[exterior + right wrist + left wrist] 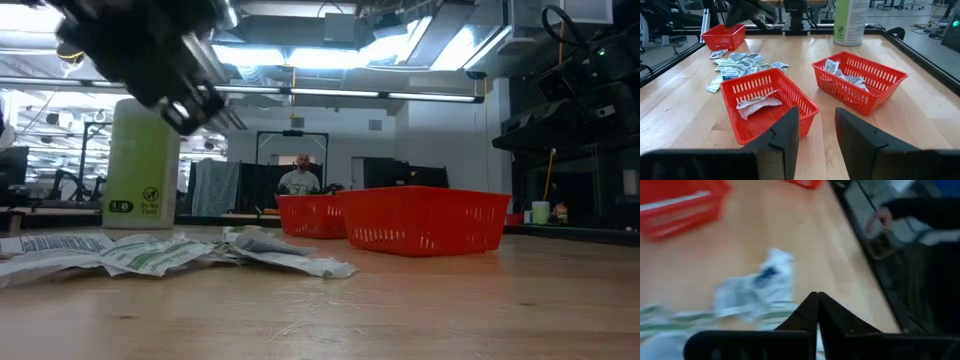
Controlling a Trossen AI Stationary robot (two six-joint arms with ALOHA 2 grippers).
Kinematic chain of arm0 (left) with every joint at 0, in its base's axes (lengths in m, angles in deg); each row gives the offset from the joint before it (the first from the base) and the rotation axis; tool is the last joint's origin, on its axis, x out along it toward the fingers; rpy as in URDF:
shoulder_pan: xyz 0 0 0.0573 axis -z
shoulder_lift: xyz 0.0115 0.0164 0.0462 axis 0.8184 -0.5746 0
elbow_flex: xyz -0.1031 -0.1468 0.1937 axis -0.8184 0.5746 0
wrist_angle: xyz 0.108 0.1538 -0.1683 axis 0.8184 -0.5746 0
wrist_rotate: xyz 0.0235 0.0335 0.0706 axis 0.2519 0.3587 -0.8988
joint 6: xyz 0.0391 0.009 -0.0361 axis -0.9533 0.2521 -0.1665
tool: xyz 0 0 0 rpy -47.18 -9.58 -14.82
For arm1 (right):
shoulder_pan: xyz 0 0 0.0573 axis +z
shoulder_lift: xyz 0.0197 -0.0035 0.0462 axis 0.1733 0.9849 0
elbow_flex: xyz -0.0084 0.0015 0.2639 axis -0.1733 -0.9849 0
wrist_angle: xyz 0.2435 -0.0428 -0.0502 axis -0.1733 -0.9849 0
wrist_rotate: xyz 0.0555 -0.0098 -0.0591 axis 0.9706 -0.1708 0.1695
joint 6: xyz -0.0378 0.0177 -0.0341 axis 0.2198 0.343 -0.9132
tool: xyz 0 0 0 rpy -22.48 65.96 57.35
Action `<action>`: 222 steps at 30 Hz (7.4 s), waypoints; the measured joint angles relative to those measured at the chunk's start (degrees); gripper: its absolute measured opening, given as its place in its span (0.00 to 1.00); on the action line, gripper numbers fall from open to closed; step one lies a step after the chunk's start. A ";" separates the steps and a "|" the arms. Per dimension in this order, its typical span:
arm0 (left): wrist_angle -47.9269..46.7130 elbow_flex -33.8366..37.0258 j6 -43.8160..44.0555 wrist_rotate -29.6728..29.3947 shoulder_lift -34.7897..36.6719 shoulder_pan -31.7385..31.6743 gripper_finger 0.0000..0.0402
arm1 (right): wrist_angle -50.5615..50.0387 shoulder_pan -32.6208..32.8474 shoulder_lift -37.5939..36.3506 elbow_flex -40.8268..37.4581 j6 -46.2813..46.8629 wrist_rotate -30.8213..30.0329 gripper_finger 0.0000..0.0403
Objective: Pick & Place First Aid Supplies
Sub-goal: Adjust the gray towelette pad, then adjust the red container, then put the gray towelette pad into the red container
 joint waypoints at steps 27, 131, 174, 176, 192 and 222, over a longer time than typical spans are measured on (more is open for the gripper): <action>-48.38 -11.97 39.18 -4.10 0.07 31.82 0.00 | 0.02 0.00 0.00 0.00 0.00 0.02 0.31; -24.69 -16.14 10.39 -19.33 -19.85 27.33 0.24 | 0.02 0.01 0.00 0.00 -0.01 0.01 0.31; -38.91 -16.08 0.00 -28.80 -0.19 23.34 0.01 | 0.02 0.02 0.00 0.00 -0.01 0.01 0.31; -40.57 -16.08 -0.92 -30.45 1.48 22.48 0.01 | 0.02 0.02 0.00 0.00 -0.02 0.02 0.31; -53.88 -16.08 -5.86 -32.94 4.79 9.07 0.01 | 0.02 0.00 0.00 0.00 0.00 0.00 0.31; -64.82 -16.08 5.84 -32.99 4.80 0.91 0.05 | 0.02 0.00 0.00 0.00 -0.02 0.01 0.31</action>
